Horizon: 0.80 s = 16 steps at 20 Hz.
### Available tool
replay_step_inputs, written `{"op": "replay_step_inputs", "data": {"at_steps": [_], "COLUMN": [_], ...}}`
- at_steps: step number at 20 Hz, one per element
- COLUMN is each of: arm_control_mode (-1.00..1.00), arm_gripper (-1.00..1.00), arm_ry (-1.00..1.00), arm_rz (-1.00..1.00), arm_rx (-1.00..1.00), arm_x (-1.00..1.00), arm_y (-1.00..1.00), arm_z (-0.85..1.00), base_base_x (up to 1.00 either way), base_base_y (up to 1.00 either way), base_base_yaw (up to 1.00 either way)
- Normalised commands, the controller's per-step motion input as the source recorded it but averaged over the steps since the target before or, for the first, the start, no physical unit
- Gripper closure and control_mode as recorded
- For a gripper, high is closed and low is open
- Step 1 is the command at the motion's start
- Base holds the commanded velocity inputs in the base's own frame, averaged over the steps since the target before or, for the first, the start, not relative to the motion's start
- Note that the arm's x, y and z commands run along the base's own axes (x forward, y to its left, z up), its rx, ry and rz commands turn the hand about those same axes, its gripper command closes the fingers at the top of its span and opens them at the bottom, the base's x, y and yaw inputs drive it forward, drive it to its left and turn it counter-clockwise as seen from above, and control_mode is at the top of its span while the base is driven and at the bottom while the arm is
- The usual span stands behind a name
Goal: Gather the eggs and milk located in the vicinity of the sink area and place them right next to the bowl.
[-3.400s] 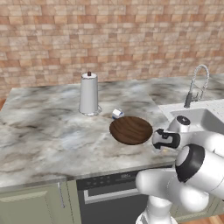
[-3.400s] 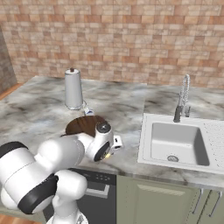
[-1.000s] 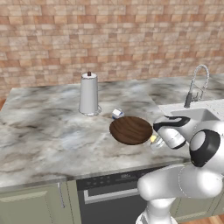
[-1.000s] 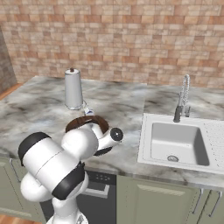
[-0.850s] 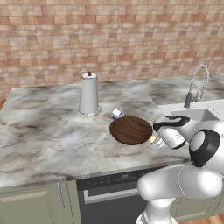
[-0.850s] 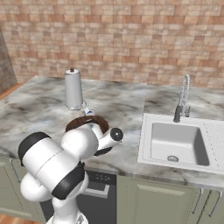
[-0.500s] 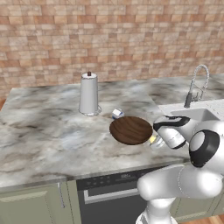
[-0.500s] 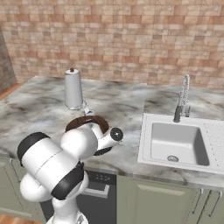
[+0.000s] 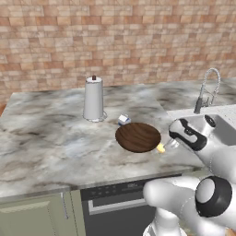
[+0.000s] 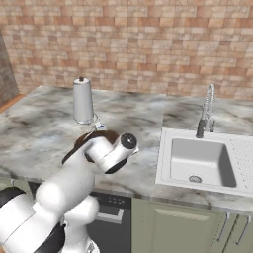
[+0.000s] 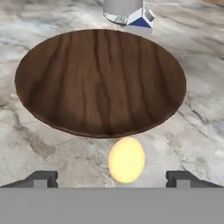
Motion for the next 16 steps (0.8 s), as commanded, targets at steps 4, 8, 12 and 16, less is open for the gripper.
{"op": "replay_step_inputs", "data": {"at_steps": [4,8,12,16], "arm_control_mode": [-1.00,-1.00,-1.00,-1.00], "arm_gripper": [-1.00,-1.00,-1.00,-1.00], "arm_ry": [0.18,0.32,0.37,0.34], "arm_rz": [-0.24,-0.44,-0.44,-0.47], "arm_rx": [-0.03,0.00,-0.04,-0.02], "arm_x": [-0.65,-0.48,-0.37,-0.47], "arm_y": [0.00,0.02,0.00,0.04], "arm_z": [0.91,0.58,0.45,0.21], "base_base_x": [0.00,0.00,0.00,0.00], "base_base_y": [0.00,0.00,0.00,0.00], "base_base_yaw": [0.00,0.00,0.00,0.00]}}
